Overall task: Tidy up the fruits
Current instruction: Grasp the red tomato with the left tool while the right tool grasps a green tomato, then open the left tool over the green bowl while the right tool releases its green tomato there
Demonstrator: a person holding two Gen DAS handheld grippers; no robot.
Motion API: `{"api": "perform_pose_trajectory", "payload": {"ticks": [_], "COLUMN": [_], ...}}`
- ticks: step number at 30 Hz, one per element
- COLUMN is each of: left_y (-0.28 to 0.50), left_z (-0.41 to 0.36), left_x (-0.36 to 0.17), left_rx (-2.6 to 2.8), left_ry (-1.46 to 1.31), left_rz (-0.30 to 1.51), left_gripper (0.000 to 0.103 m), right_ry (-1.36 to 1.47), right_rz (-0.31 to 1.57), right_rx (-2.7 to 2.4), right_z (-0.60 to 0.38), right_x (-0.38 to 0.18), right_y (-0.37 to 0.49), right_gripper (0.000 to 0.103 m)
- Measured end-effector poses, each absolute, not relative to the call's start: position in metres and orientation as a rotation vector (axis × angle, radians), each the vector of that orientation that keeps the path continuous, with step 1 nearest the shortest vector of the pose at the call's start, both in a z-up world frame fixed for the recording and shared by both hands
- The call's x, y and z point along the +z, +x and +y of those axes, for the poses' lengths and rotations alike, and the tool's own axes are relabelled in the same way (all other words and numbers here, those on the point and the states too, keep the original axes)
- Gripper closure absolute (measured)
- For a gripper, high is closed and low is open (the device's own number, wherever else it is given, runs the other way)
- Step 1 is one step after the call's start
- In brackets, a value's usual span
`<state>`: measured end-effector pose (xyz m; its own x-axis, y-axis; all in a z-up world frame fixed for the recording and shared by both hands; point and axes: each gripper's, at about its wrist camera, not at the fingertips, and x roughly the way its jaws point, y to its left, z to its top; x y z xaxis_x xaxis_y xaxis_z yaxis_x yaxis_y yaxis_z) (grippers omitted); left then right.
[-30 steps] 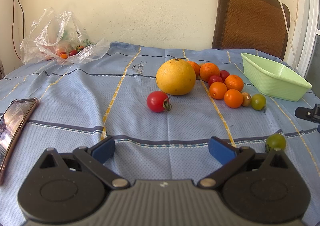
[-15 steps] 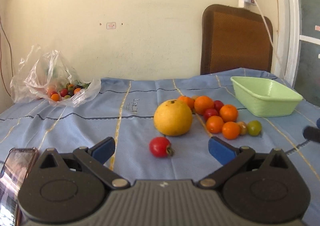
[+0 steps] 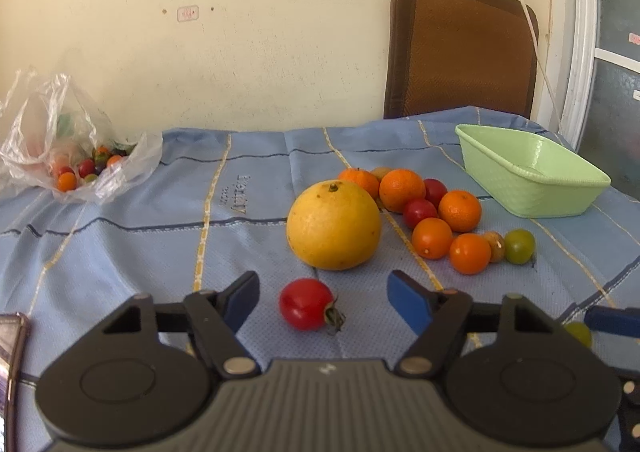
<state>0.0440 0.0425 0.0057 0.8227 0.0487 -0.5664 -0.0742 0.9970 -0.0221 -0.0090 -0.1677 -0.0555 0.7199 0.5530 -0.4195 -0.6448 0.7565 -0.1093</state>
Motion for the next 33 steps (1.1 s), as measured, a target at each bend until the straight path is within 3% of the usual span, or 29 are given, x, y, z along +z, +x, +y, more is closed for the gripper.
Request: {"api": "perform_pose_trajectory", "payload": {"ticks": [4, 7, 8, 21, 27, 33], "left_y": [0.05, 0.051, 0.05, 0.05, 0.1, 0.166], "left_z": [0.048, 0.051, 0.052, 0.025, -0.03, -0.081], "left_x": [0.001, 0.001, 0.001, 0.036, 0.067, 0.06], "left_rx": [0.049, 0.062, 0.06, -0.073, -0.206, -0.286], "left_ry": [-0.074, -0.081, -0.087, -0.186, -0.177, -0.162], "left_rz": [0.632, 0.624, 0.624, 0.574, 0.523, 0.561], "left_gripper": [0.055, 0.073, 0.073, 0.073, 0.073, 0.073], "right_ry": [-0.249, -0.247, -0.245, -0.059, -0.02, -0.017], "right_rz": [0.404, 0.406, 0.407, 0.305, 0.223, 0.26], "right_rx": [0.682, 0.691, 0.697, 0.599, 0.441, 0.367], "right_z": [-0.166, -0.165, -0.166, -0.212, -0.258, -0.279], "right_x": [-0.06, -0.06, -0.06, -0.034, -0.018, -0.021], "right_y": [-0.005, -0.004, -0.004, 0.022, 0.063, 0.11], "right_gripper": [0.063, 0.067, 0.071, 0.072, 0.072, 0.072]}}
